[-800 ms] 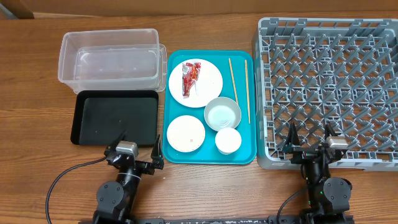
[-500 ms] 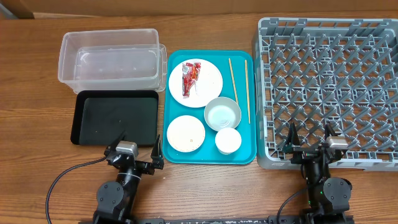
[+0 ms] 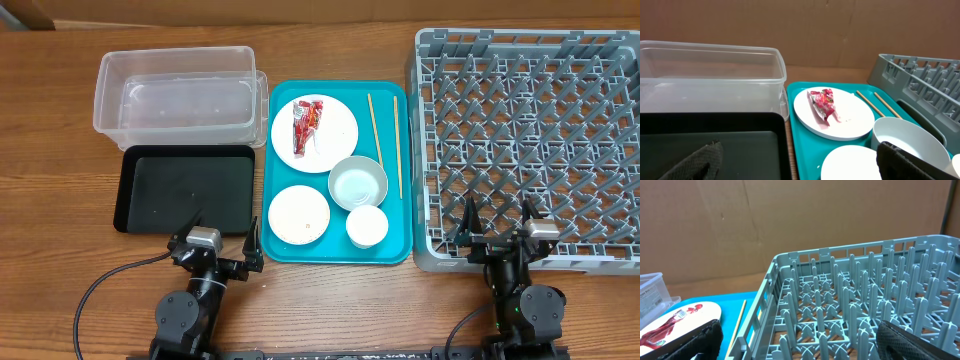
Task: Sort waste into correct bins and load items into the dishwasher
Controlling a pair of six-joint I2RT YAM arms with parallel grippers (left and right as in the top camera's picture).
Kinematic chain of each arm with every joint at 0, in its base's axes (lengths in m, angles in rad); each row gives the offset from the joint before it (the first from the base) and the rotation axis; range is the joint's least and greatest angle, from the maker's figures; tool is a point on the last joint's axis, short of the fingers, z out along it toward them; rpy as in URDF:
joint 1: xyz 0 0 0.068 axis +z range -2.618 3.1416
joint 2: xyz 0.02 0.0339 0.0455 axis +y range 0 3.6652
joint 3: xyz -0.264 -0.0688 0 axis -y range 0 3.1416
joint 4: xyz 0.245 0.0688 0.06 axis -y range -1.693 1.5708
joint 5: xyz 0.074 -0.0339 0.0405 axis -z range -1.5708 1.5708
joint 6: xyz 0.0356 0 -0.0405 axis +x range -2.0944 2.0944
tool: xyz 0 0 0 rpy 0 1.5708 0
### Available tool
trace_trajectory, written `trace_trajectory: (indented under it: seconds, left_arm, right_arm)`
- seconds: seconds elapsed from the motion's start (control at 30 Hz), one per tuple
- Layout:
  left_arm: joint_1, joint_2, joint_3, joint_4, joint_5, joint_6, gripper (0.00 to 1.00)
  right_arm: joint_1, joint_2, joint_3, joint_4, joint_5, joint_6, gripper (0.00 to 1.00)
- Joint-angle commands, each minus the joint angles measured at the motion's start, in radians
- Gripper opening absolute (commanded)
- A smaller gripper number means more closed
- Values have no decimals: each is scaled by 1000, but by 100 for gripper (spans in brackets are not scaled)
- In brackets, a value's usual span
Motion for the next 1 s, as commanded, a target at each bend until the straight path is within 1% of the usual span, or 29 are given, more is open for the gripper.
trace_trajectory:
  seconds: [0.0, 0.1, 0.17, 0.4, 0.57, 0.67, 0.7, 0.73, 0.8, 0.83, 0.9, 0.97]
  left_arm:
    - [3, -5, -3, 2, 6, 3, 100]
    - [5, -5, -3, 9, -66, 138, 100]
    - [5, -5, -3, 9, -66, 183, 100]
    - [5, -5, -3, 15, -66, 180, 100]
    - [2, -5, -3, 16, 41, 177, 100]
    - [2, -5, -3, 32, 190, 158, 100]
    - [2, -5, -3, 48, 251, 133, 100]
    - [2, -5, -3, 79, 315, 95, 100]
    - [2, -5, -3, 158, 394, 21, 100]
    - [2, -5, -2, 245, 439, -35, 100]
    - [2, -5, 16, 313, 461, -81, 100]
    - [2, -4, 67, 307, 461, -111, 100]
  right_arm:
    - [-4, -10, -10, 6, -1, 4, 100]
    - [-4, -10, -10, 5, -1, 4, 100]
    - [-4, -10, -10, 6, -1, 4, 100]
    - [-4, -10, -10, 6, -6, 8, 100]
    - [-4, -10, -10, -12, -156, 12, 100]
    - [-4, -10, -10, 4, -265, 11, 100]
    - [-4, -10, -9, 11, -293, 11, 100]
    - [-4, -10, -2, 11, -315, 11, 100]
    - [-4, -10, 26, 10, -356, 11, 100]
    - [-4, -10, 58, 8, -378, 11, 100]
    - [-4, -10, 120, -20, -395, 11, 100]
    - [-4, -5, 217, -103, -395, 11, 100]
